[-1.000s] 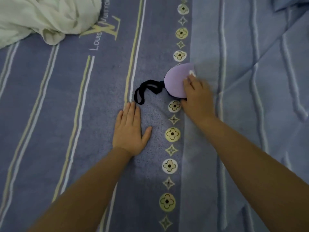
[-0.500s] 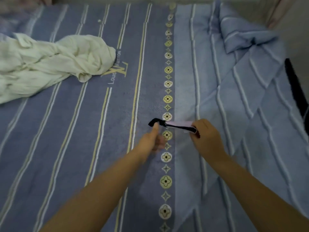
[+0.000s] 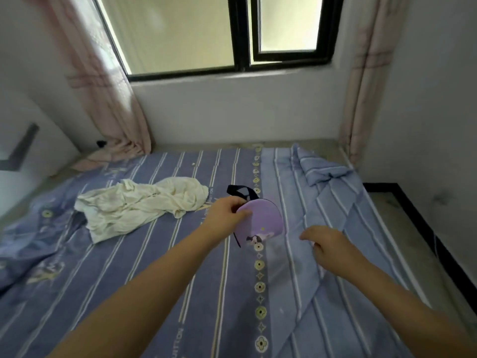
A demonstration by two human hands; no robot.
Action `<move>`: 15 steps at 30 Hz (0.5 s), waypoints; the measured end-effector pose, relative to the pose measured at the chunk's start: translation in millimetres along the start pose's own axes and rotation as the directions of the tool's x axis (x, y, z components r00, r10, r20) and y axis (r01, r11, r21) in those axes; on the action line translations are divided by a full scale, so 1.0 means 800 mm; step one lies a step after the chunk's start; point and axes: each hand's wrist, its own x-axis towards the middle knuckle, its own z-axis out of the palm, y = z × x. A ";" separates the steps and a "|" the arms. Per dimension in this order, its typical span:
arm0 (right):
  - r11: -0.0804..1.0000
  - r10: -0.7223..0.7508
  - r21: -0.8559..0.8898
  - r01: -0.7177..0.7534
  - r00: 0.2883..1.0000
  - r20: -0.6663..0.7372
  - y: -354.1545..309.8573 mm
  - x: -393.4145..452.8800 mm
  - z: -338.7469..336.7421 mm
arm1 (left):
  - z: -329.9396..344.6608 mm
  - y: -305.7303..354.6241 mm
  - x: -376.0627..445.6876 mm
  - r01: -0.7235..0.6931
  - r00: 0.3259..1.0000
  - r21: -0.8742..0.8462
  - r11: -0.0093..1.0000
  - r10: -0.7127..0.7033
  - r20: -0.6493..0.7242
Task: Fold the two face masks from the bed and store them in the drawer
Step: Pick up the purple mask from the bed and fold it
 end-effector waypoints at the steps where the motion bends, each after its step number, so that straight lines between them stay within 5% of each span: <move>1: 1.000 -0.005 0.019 0.006 0.998 -0.059 -0.018 0.001 -0.020 | -0.012 0.022 -0.009 -0.048 0.999 0.048 0.998 0.047 0.018; 4: 0.984 -0.128 0.099 0.146 0.978 -0.168 -0.083 0.010 -0.083 | -0.045 0.084 -0.030 -0.157 0.984 0.125 0.980 0.144 0.107; 8: 0.951 -0.302 0.037 0.306 0.950 -0.078 -0.158 0.013 -0.153 | -0.086 0.154 -0.059 -0.312 0.938 0.229 0.922 0.262 0.225; 12: 0.955 -0.285 0.093 0.282 0.958 0.021 -0.200 0.006 -0.179 | -0.115 0.188 -0.078 -0.392 0.917 0.273 0.879 0.348 0.194; 15: 0.949 -0.228 0.214 0.232 0.973 -0.046 -0.210 0.003 -0.181 | -0.125 0.189 -0.083 -0.446 0.895 0.304 0.842 0.426 0.133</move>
